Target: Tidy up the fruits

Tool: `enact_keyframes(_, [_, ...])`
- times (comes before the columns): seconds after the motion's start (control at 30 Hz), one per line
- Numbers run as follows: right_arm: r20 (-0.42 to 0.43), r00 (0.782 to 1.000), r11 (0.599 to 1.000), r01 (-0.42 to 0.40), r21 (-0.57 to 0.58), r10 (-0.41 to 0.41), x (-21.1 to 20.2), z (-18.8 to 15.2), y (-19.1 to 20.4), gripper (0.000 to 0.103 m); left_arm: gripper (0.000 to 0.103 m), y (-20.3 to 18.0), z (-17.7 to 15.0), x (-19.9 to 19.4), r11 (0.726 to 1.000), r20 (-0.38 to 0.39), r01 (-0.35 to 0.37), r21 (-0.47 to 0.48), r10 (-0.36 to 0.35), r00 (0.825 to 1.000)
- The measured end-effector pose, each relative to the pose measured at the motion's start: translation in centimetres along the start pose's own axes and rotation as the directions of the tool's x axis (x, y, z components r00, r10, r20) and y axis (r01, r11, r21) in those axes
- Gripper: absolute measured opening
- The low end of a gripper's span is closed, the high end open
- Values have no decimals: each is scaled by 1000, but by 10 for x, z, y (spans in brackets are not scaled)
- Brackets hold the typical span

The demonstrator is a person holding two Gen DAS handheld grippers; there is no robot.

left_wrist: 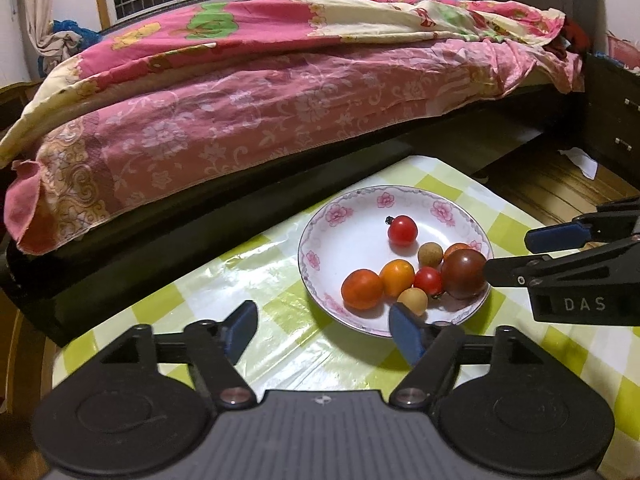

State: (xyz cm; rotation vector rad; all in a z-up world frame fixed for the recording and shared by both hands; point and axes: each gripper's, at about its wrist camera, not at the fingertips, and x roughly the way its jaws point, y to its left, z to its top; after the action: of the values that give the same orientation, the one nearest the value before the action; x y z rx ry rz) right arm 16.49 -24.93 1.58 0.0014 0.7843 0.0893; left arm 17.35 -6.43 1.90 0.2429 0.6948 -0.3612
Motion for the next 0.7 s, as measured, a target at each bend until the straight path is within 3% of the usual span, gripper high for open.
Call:
enact_keyframes(0.53, [11, 1000, 1000, 17, 4, -17, -4, -1, -6, 45, 84, -10, -1, 5, 999, -26, 35, 0, -35, 999])
enact_keyframes(0.7, [-4, 1000, 1000, 18, -14, -18, -5, -3, -2, 45, 89, -10, -2, 4, 999, -30, 47, -17, -48, 998])
